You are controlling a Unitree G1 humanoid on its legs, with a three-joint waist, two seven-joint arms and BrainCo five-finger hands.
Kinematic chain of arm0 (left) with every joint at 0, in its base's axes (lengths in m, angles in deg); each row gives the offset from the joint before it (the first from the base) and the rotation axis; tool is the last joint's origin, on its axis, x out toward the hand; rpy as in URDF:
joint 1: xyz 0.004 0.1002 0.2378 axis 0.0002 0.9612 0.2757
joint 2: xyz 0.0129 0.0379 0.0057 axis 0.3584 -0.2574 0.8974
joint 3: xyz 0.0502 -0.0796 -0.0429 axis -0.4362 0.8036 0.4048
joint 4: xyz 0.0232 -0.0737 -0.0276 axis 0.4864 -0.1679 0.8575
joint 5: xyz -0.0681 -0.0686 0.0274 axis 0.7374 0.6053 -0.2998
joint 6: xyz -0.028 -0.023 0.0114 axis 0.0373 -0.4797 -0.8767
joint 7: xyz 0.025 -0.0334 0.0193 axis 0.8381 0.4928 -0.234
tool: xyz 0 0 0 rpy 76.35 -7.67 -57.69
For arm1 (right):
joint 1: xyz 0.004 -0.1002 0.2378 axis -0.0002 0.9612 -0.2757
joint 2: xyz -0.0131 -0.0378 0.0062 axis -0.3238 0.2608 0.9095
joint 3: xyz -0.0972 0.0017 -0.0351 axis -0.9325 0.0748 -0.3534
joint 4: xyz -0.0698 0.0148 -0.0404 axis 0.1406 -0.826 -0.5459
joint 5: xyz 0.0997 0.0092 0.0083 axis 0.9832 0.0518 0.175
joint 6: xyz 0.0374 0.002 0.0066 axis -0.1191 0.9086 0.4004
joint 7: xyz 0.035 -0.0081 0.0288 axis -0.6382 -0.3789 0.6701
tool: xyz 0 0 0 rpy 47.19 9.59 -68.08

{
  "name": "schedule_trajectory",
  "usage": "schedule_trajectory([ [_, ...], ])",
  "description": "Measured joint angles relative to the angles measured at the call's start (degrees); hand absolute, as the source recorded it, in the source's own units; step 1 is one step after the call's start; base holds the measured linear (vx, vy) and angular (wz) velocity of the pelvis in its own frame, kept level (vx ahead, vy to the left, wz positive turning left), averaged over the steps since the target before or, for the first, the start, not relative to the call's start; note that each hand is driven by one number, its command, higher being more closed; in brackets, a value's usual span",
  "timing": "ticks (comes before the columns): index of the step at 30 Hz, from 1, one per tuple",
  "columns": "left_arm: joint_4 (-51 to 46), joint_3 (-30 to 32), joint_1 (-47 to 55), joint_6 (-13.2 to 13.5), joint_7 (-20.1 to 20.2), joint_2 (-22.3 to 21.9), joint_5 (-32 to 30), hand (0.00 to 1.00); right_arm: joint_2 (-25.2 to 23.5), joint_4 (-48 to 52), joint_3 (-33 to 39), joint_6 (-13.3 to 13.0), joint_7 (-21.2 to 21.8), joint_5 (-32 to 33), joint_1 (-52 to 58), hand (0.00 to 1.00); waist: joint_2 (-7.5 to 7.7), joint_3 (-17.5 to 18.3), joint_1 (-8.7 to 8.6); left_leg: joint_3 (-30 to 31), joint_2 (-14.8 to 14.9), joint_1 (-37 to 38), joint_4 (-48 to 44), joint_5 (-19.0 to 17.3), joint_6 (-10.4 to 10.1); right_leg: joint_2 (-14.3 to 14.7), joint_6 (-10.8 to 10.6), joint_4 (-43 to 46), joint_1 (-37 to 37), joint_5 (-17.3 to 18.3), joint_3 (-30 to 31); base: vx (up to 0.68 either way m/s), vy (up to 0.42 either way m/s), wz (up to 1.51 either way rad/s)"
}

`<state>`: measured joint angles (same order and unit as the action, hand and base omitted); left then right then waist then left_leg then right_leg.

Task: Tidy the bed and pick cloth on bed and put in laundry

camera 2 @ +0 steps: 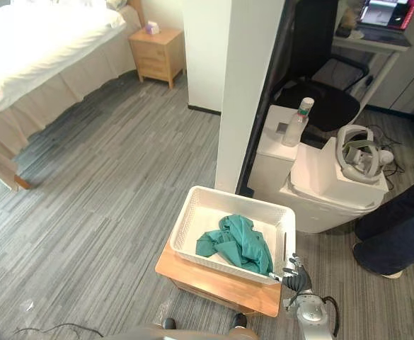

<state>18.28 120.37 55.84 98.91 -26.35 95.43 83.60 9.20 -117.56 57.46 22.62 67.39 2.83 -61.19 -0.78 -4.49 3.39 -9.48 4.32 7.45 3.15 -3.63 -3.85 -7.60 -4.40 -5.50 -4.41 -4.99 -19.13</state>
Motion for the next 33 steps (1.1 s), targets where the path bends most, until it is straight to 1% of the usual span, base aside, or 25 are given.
schedule_trajectory([
  [1,0.0,-1.8,-1.9,0.1,1.1,1.5,0.3,1.00,0.0,-0.1,0.0,-0.2,0.1,0.0,0.2,0.00,-0.37,0.1,0.02,-0.4,0.1,0.0,-0.2,-0.1,-0.1,0.1,0.1,0.0,0.1,0.0,0.5,0.02,0.000,-0.30],
  [3,0.0,-8.3,-8.8,0.1,4.6,5.9,1.2,1.00,0.0,-0.9,0.1,-0.6,0.1,0.1,-0.1,0.00,-0.07,0.7,-0.33,-2.2,0.4,0.5,-0.3,-0.4,-0.6,0.6,0.3,0.0,0.5,-0.1,2.1,0.01,0.003,-0.34],
  [4,-0.1,-9.4,-9.7,0.1,5.2,6.4,1.3,1.00,0.0,-1.0,0.1,-0.7,0.1,0.3,-0.1,0.00,-0.09,0.9,-0.43,-2.6,0.5,0.6,-0.3,-0.5,-0.6,0.7,0.3,0.0,0.7,-0.2,2.7,0.01,0.000,-0.42],
  [5,-0.2,-12.5,-12.6,0.1,7.2,7.1,2.5,1.00,0.0,-1.0,0.1,-1.2,0.1,0.8,-0.2,0.00,0.30,1.6,-0.91,-4.0,0.7,0.7,-0.4,-0.5,-0.6,1.0,0.5,0.0,1.2,-0.3,3.9,0.01,-0.002,-0.47],
  [6,-0.6,-15.1,-14.9,0.0,8.8,7.2,3.3,1.00,0.0,-1.2,0.2,-1.8,-0.1,0.9,-0.2,0.00,-0.10,1.7,-1.07,-5.0,0.8,0.7,-0.6,-0.5,-0.6,1.2,0.7,0.0,1.7,-0.4,4.7,0.02,-0.005,-0.47],
  [7,-1.2,-16.4,-15.8,-0.1,9.3,7.2,3.4,1.00,0.0,-1.2,0.2,-2.2,-0.1,0.9,-0.2,0.00,0.15,1.9,-1.39,-5.5,0.9,0.8,-0.6,-0.5,-0.7,1.4,0.7,0.0,2.0,-0.5,5.4,0.02,-0.007,-0.45],
  [8,-3.1,-19.7,-17.6,-0.4,10.8,6.9,3.4,1.00,-0.1,-1.4,0.1,-3.0,-0.4,0.9,-0.3,0.00,0.06,1.8,-2.55,-6.9,0.9,1.1,-0.7,-0.6,-0.8,1.6,0.8,0.0,2.2,-0.6,6.4,0.01,-0.005,-0.34],
  [9,-4.2,-21.0,-18.2,-0.8,11.4,6.6,3.5,1.00,-0.1,-1.4,0.1,-3.3,-0.8,0.9,-0.4,0.00,0.02,1.8,-2.89,-7.7,0.9,1.4,-0.8,-0.6,-0.9,1.6,0.9,0.0,2.1,-0.6,6.8,0.00,0.001,-0.43],
  [10,-6.3,-23.4,-20.0,-1.9,12.6,5.0,4.7,1.00,-0.1,-1.4,0.1,-4.0,-1.8,1.0,-0.5,0.00,-0.03,1.8,-3.52,-9.2,1.0,1.7,-1.1,-0.8,-1.2,1.7,0.9,0.0,2.1,-0.7,7.6,0.00,0.006,-0.28],
  [11,-7.3,-24.7,-21.0,-2.2,12.7,4.1,4.9,1.00,-0.2,-1.4,0.1,-4.3,-2.1,1.0,-0.7,0.00,-0.02,1.8,-4.11,-9.8,1.0,1.7,-1.4,-0.9,-1.2,1.7,0.9,0.0,2.1,-0.8,7.9,-0.01,0.005,-0.35],
  [13,-11.8,-29.7,-23.9,-4.3,13.1,-0.4,4.7,1.00,-1.2,-0.4,-0.1,-5.9,-4.2,1.0,-1.5,0.00,-0.08,1.8,-5.67,-12.4,1.0,2.5,-1.5,-1.1,-1.5,2.0,1.1,0.0,2.6,-1.3,10.2,-0.04,-0.004,-0.44],
  [14,-12.7,-30.8,-24.2,-4.6,13.0,-1.4,4.3,1.00,-1.5,0.4,-0.3,-6.0,-4.8,1.0,-1.4,0.00,-0.10,1.8,-5.92,-12.7,1.1,2.6,-1.5,-1.3,-1.6,2.1,1.2,0.0,2.7,-1.4,10.6,-0.05,-0.014,-0.46],
  [16,-15.7,-33.8,-24.4,-6.1,12.8,-4.6,4.2,1.00,-2.2,3.1,-0.9,-6.2,-6.7,1.0,-1.2,0.00,-0.17,1.7,-7.22,-14.3,1.4,2.8,-1.8,-1.8,-1.4,2.6,1.4,0.0,3.2,-1.8,12.3,-0.05,-0.022,-0.38],
  [17,-16.3,-34.6,-24.4,-6.8,12.5,-5.8,4.1,1.00,-2.3,4.0,-0.9,-6.3,-7.5,1.1,-0.9,0.00,-0.17,1.7,-7.48,-15.0,1.4,3.1,-1.8,-1.9,-1.4,2.7,1.5,0.0,3.2,-1.9,12.7,-0.06,-0.027,-0.44],
  [18,-17.0,-36.1,-24.4,-7.7,12.2,-8.2,2.6,1.00,-2.5,5.9,-0.9,-6.4,-9.2,1.6,-0.6,0.00,-0.26,1.7,-7.70,-15.6,1.6,3.7,-1.9,-2.2,-1.4,3.1,1.5,0.0,3.2,-2.0,13.7,-0.06,-0.030,-0.38],
  [21,-17.9,-38.6,-24.4,-9.4,11.9,-12.6,1.9,1.00,-3.8,11.6,-0.6,-7.6,-13.6,3.9,-0.2,0.00,-0.29,1.7,-9.72,-17.5,1.9,3.9,-2.6,-2.8,-1.4,3.6,1.8,0.0,3.6,-2.3,15.5,-0.06,-0.035,-0.32],
  [22,-17.9,-39.4,-24.4,-9.9,11.6,-14.3,1.9,1.00,-4.2,14.4,-0.5,-8.3,-15.2,4.0,0.4,0.00,-0.41,1.6,-10.21,-18.5,2.0,3.9,-2.6,-2.9,-1.4,3.8,1.9,0.0,3.9,-2.6,16.2,-0.07,-0.037,-0.36],
  [23,-17.9,-39.7,-24.4,-10.4,11.3,-15.2,1.8,1.00,-4.2,15.7,-0.4,-8.6,-15.9,4.0,0.8,0.00,-0.51,1.5,-10.36,-18.6,2.0,4.0,-2.6,-2.9,-1.4,3.9,1.9,0.0,4.0,-2.7,16.7,-0.06,-0.033,-0.36],
  [25,-17.8,-41.2,-24.1,-11.8,11.1,-18.5,0.5,1.00,-4.3,19.5,0.4,-8.7,-17.0,4.5,2.1,0.00,-0.60,1.1,-10.77,-20.3,2.1,5.0,-2.4,-3.1,-1.6,4.4,2.0,0.0,4.0,-3.0,18.1,-0.04,-0.023,-0.37],
  [26,-17.7,-41.6,-24.0,-12.0,11.2,-19.2,0.5,1.00,-4.4,20.0,0.6,-8.6,-17.1,4.5,2.2,0.00,-0.55,0.9,-10.85,-20.8,2.2,5.4,-2.3,-3.1,-1.7,4.6,2.0,0.0,4.0,-3.0,18.5,-0.04,-0.024,-0.35],
  [27,-17.7,-42.2,-23.7,-12.5,11.3,-20.7,0.3,1.00,-5.0,21.1,1.5,-8.5,-17.3,4.5,2.6,0.00,-0.48,0.7,-11.17,-21.5,2.3,5.7,-2.3,-3.2,-1.8,4.7,2.1,0.0,4.0,-3.1,18.9,-0.03,-0.024,-0.22],
  [28,-17.7,-42.7,-23.1,-13.0,11.3,-22.2,-0.2,1.00,-5.8,21.8,2.5,-8.5,-17.4,4.8,2.9,0.00,-0.48,0.5,-11.96,-21.6,2.3,5.7,-2.3,-3.2,-1.8,4.8,2.1,0.0,4.0,-3.1,19.0,-0.03,-0.027,-0.17],
  [29,-17.7,-43.1,-22.6,-13.2,11.3,-22.7,-0.2,1.00,-6.0,21.9,2.6,-8.2,-17.4,5.3,3.1,0.00,-0.50,0.5,-12.24,-21.7,2.3,5.7,-2.3,-3.2,-1.8,4.9,2.1,0.0,4.1,-3.1,19.1,-0.02,-0.025,-0.13],
  [31,-17.7,-44.0,-20.5,-13.7,11.4,-24.8,-2.0,1.00,-6.0,22.0,2.6,-6.8,-17.0,5.8,4.1,0.00,-0.74,0.3,-12.41,-22.9,2.5,6.3,-2.3,-3.3,-2.0,5.3,2.1,0.0,4.1,-3.1,19.9,-0.02,-0.028,-0.22],
  [33,-17.6,-44.3,-17.2,-15.1,11.4,-27.2,-4.7,1.00,-6.7,21.9,2.9,-5.2,-16.3,5.7,5.2,0.00,-0.82,0.2,-12.85,-23.3,2.7,6.6,-2.3,-3.4,-2.1,5.5,2.1,0.0,4.1,-3.2,20.1,-0.02,-0.035,-0.13],
])
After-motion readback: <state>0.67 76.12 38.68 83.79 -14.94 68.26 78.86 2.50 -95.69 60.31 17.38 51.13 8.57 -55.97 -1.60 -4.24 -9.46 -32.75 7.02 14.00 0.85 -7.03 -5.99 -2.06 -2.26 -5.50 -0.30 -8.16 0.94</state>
